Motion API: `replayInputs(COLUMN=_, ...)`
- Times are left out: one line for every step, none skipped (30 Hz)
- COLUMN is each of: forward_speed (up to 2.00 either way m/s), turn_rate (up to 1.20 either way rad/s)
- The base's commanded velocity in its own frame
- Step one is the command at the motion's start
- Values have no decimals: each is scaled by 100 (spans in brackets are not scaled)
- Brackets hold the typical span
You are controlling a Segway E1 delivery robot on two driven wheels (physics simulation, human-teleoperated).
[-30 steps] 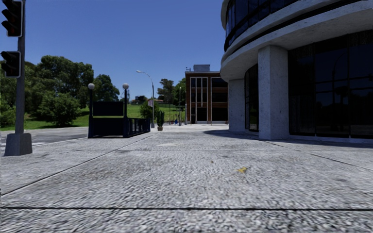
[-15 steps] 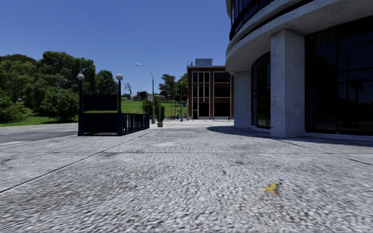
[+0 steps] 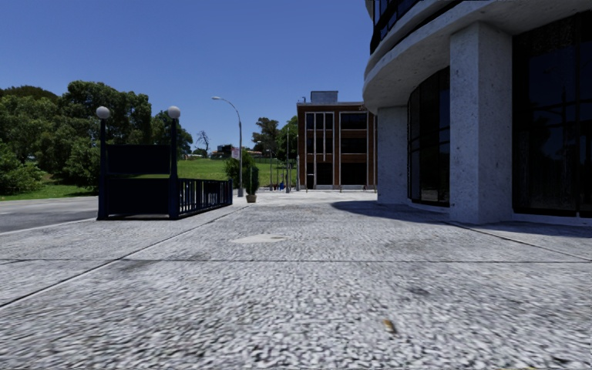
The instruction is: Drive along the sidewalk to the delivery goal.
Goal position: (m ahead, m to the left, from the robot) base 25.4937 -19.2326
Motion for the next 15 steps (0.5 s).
replayInputs(forward_speed=200, turn_rate=0)
replayInputs(forward_speed=200, turn_rate=0)
replayInputs(forward_speed=200, turn_rate=0)
replayInputs(forward_speed=200, turn_rate=0)
replayInputs(forward_speed=200, turn_rate=0)
replayInputs(forward_speed=200, turn_rate=0)
replayInputs(forward_speed=200, turn_rate=0)
replayInputs(forward_speed=200, turn_rate=0)
replayInputs(forward_speed=200, turn_rate=0)
replayInputs(forward_speed=200, turn_rate=0)
replayInputs(forward_speed=200, turn_rate=0)
replayInputs(forward_speed=200, turn_rate=0)
replayInputs(forward_speed=200, turn_rate=0)
replayInputs(forward_speed=200, turn_rate=0)
replayInputs(forward_speed=200, turn_rate=0)
